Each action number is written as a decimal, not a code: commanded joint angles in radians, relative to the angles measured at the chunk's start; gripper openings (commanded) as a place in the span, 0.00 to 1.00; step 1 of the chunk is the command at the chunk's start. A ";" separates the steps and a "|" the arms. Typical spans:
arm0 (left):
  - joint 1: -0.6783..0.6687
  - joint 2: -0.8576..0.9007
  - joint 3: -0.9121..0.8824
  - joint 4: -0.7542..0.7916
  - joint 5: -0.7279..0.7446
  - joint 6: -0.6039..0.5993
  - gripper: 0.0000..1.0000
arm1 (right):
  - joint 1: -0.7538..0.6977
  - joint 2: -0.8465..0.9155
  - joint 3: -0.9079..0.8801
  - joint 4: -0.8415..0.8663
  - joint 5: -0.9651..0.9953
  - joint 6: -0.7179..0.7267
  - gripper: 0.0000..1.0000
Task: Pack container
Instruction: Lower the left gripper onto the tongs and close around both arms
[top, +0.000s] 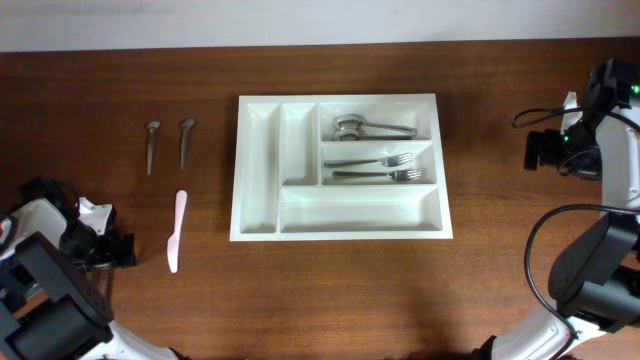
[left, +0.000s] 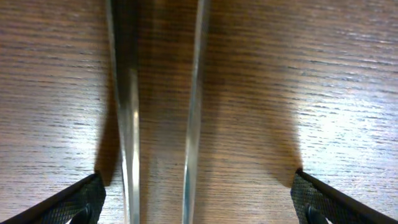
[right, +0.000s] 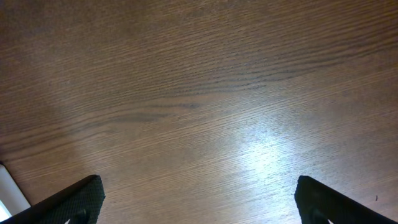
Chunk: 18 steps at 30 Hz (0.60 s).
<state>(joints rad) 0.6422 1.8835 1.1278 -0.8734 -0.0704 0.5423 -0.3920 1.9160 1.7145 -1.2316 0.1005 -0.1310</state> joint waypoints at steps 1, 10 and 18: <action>0.002 0.015 -0.043 0.008 0.004 0.008 0.96 | 0.005 -0.008 -0.002 0.002 0.008 0.005 0.99; 0.002 0.015 -0.043 0.028 0.003 0.008 0.52 | 0.005 -0.008 -0.002 0.002 0.008 0.005 0.99; 0.002 0.015 -0.043 0.037 0.003 0.008 0.16 | 0.005 -0.008 -0.002 0.002 0.008 0.005 0.99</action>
<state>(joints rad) 0.6418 1.8751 1.1160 -0.8539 -0.0597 0.5495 -0.3920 1.9160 1.7145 -1.2316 0.1005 -0.1307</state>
